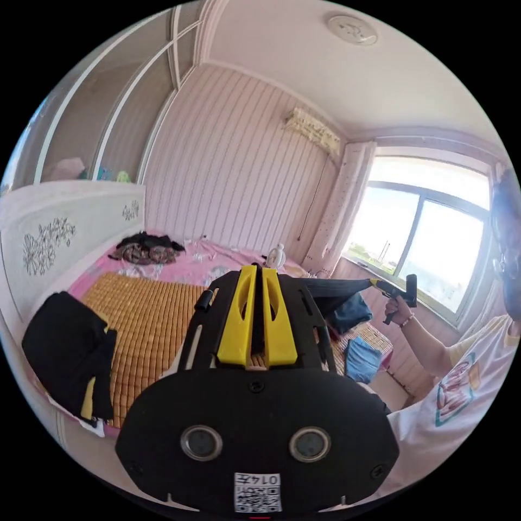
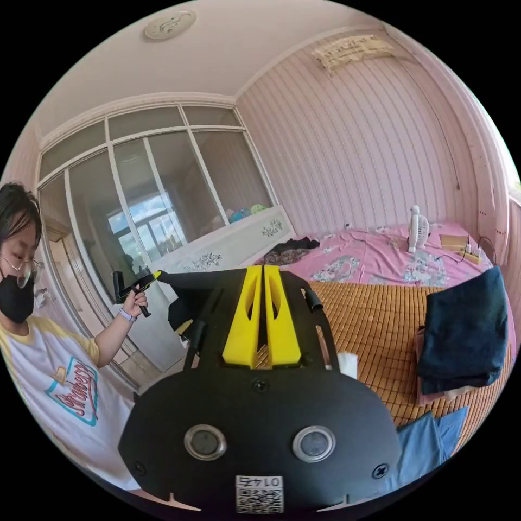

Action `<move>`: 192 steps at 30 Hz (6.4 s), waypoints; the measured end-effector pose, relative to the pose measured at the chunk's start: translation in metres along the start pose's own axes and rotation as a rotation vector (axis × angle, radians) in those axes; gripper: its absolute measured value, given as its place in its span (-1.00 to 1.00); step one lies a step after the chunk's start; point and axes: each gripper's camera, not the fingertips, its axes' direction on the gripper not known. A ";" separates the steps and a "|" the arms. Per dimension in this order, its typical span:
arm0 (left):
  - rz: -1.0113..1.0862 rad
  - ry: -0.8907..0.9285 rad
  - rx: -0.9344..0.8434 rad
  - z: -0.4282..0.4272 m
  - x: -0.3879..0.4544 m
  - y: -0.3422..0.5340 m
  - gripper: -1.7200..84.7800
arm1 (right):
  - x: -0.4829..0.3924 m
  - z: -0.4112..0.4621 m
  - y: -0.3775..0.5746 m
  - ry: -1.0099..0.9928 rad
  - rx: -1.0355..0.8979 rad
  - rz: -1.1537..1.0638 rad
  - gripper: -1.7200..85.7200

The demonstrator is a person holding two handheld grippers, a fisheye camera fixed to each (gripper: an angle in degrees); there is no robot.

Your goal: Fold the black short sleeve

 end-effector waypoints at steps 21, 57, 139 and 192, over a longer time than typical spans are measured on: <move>-0.058 -0.273 -0.227 0.128 -0.030 -0.088 -0.98 | 0.100 0.059 -0.097 0.091 -0.003 0.259 -0.96; -0.504 -0.124 -0.901 0.287 -0.152 0.256 -0.82 | 0.267 0.126 0.284 0.525 -0.743 0.521 -0.73; 0.278 0.233 -1.146 0.937 0.115 0.211 -0.82 | 0.521 0.330 0.181 0.542 -0.618 0.427 -0.96; -0.728 -0.108 -0.680 0.661 -0.307 0.193 -0.82 | 0.413 0.761 0.020 0.092 -0.998 0.153 -0.87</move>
